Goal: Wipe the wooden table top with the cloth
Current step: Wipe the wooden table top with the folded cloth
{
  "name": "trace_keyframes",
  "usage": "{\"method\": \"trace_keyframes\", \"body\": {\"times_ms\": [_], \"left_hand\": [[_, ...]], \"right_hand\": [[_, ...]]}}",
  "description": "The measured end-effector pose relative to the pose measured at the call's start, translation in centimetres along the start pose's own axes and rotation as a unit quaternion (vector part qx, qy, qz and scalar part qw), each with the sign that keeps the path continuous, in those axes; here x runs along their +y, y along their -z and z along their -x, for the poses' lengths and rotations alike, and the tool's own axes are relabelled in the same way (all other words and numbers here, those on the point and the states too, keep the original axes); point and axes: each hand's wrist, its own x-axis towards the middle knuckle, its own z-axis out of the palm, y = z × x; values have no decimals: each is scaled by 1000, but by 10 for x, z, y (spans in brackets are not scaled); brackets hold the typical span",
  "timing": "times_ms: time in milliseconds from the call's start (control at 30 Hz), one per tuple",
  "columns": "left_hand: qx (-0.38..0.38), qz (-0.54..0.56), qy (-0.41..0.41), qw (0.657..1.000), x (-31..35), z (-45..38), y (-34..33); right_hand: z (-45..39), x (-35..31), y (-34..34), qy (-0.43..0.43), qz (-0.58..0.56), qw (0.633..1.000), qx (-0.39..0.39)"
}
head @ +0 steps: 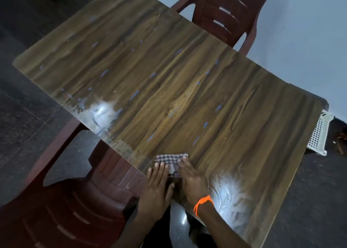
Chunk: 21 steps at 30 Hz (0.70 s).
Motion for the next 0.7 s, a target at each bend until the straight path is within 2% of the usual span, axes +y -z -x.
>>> {"method": "trace_keyframes", "body": {"times_ms": [133,267,333,533,700], "left_hand": [[-9,-23,-41,999,13,27,-11],[-56,-21,-86,994,43,-2,-20],[-67,-27,-104,992,51,-36,-24],[-48,-65,-102,992,42,-131,-14],[-21,-89,-69,993,19,-110,-4]], "right_hand": [[43,17,-1,14,-4,999,-40],[50,48,15,-80,-33,995,57],[33,62,29,-111,-9,990,84],[-59,73,53,-101,4,990,95],[-75,62,42,-20,1,998,56]]}}
